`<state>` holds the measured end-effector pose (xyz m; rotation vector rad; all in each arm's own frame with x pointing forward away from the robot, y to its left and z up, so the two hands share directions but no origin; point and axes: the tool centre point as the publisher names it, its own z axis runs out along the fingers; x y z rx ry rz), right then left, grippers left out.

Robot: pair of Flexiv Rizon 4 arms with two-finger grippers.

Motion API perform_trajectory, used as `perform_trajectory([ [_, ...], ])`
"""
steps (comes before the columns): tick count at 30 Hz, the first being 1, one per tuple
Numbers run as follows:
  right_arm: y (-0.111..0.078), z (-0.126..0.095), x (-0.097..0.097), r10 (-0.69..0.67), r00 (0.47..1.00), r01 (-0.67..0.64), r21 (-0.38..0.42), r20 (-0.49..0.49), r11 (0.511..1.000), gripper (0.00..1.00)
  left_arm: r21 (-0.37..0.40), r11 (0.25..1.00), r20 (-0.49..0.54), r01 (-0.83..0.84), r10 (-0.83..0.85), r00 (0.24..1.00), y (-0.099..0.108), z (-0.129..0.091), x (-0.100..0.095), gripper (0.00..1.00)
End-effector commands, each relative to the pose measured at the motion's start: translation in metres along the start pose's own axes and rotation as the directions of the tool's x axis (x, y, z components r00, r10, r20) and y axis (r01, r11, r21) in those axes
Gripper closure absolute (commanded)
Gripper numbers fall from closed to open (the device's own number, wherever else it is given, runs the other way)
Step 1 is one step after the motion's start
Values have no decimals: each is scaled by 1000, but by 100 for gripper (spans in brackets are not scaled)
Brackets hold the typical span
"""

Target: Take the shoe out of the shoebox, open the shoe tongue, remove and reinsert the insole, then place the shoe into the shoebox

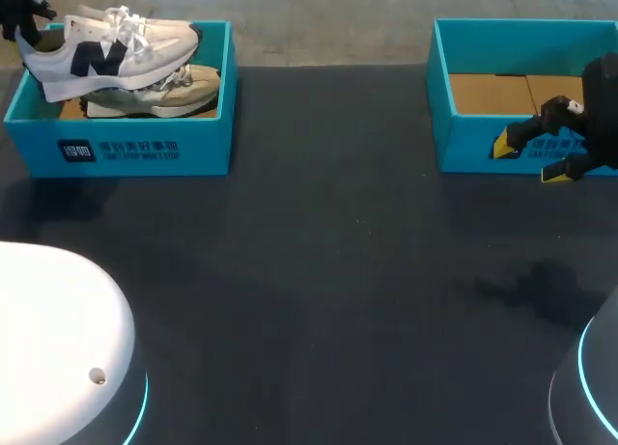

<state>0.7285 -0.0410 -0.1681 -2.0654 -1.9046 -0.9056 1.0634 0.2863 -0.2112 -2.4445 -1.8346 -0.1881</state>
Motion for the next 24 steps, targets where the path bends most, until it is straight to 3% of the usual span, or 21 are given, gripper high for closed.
perform_trajectory([
  [1, 0, 1, 0, 1, 1000, -1, -1, 2, 1000, 0, 2, 1000, 1, -6, 6, 1000, -2, -3, -2, 100],
  [3, 0, 1, 0, 1, 1000, -1, -1, 2, 1000, 0, 16, 1000, -16, -12, 12, 1000, -13, -6, -19, 100],
  [13, 0, 1, 0, 1, 1000, -1, -1, 2, 1000, 0, 44, 999, -10, -13, 14, 1000, -45, -21, -56, 100],
  [24, 0, 1, 0, 1, 1000, -1, -1, 2, 1000, 0, 62, 997, -34, -39, 41, 999, -93, -42, -116, 100],
])
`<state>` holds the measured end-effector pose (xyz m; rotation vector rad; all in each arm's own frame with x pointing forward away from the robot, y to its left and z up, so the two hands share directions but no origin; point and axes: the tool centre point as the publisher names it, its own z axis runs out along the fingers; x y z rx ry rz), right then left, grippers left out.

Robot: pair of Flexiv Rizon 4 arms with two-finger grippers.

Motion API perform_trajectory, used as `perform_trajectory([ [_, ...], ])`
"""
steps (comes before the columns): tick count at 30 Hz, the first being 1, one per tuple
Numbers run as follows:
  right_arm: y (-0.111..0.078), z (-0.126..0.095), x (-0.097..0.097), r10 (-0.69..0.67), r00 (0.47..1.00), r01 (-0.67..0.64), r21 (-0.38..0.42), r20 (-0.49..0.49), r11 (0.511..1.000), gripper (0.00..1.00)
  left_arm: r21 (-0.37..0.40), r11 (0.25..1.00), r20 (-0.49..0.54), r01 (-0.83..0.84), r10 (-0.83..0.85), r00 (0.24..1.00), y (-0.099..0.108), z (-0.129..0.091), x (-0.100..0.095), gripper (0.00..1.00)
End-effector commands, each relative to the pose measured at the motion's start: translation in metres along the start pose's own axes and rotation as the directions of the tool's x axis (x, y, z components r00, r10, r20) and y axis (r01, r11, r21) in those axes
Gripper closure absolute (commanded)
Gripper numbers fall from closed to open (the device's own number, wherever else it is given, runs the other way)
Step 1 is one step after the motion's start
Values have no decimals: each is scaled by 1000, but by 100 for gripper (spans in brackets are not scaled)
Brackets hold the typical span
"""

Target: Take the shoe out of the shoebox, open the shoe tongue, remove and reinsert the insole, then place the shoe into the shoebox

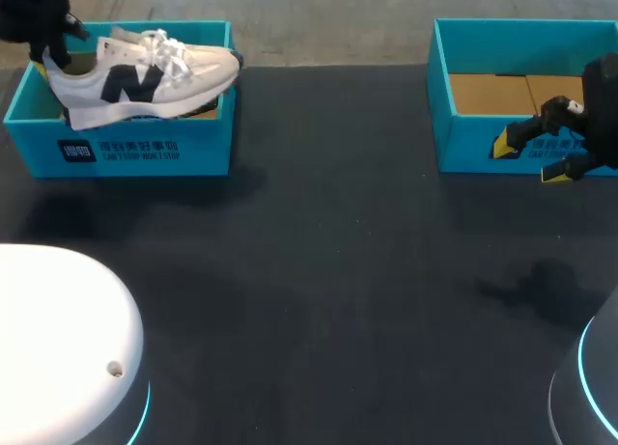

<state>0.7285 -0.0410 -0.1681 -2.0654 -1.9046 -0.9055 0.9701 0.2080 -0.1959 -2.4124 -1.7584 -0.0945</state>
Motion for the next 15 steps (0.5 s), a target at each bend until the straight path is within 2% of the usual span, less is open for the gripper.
perform_trajectory([
  [1, 0, 1, 0, 1, 1000, -1, -1, 2, 1000, 0, -33, 999, -42, -5, 4, 999, -29, -10, -23, 100],
  [7, 0, 1, 0, 1, 1000, -1, -1, 2, 1000, 0, -26, 1000, -50, -10, 9, 999, -52, -19, -56, 100],
  [15, 0, 1, 0, 1, 1000, -1, -1, 2, 1000, 0, 3, 1000, -38, -9, 9, 999, -78, -15, -92, 100],
])
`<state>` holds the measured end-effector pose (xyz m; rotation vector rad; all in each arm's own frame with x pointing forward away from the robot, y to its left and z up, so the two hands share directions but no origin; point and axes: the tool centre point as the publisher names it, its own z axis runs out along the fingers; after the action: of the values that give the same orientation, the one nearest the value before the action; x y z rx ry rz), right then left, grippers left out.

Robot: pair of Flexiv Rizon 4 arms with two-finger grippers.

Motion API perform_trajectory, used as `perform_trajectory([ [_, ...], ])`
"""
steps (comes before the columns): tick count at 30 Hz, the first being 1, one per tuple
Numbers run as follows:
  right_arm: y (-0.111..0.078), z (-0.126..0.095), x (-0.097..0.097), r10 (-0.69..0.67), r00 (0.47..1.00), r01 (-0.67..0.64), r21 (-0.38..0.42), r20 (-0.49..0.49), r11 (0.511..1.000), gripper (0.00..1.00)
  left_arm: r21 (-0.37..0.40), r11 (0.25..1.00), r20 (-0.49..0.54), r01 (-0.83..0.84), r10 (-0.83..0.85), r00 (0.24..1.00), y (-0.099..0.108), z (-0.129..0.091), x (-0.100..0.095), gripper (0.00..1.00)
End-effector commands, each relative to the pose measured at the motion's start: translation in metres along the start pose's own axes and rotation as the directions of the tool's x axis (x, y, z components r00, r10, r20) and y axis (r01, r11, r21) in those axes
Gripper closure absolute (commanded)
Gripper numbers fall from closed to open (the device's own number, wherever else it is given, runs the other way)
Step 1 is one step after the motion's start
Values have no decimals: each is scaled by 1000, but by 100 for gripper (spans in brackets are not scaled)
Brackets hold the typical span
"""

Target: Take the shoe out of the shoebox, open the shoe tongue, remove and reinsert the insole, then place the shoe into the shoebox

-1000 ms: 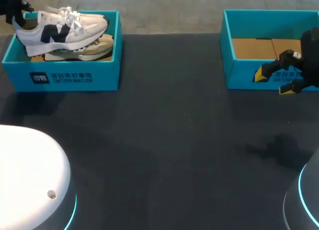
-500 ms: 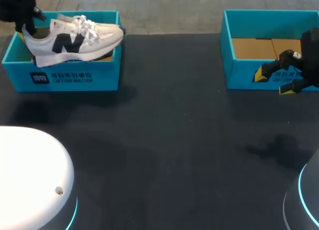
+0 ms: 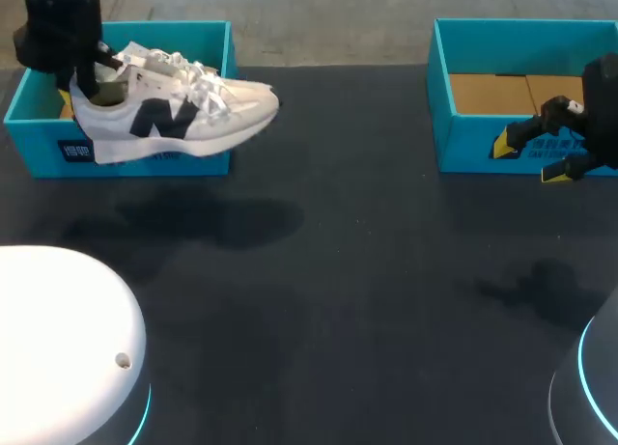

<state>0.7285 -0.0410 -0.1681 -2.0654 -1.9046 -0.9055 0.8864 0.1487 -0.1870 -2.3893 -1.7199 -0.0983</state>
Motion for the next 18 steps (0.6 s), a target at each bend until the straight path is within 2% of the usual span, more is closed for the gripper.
perform_trajectory([
  [1, 0, 1, 0, 1, 1000, -1, -1, 2, 1000, 0, -25, 1000, -8, 5, -5, 1000, -18, 1, -15, 100],
  [11, 0, 1, 0, 1, 1000, -1, -1, 2, 1000, 0, -32, 998, 12, 45, -45, 999, -45, 2, -53, 100],
  [18, 0, 1, 0, 1, 1000, -1, -1, 2, 1000, 0, -33, 998, -18, 54, -55, 998, -54, 8, -92, 100],
])
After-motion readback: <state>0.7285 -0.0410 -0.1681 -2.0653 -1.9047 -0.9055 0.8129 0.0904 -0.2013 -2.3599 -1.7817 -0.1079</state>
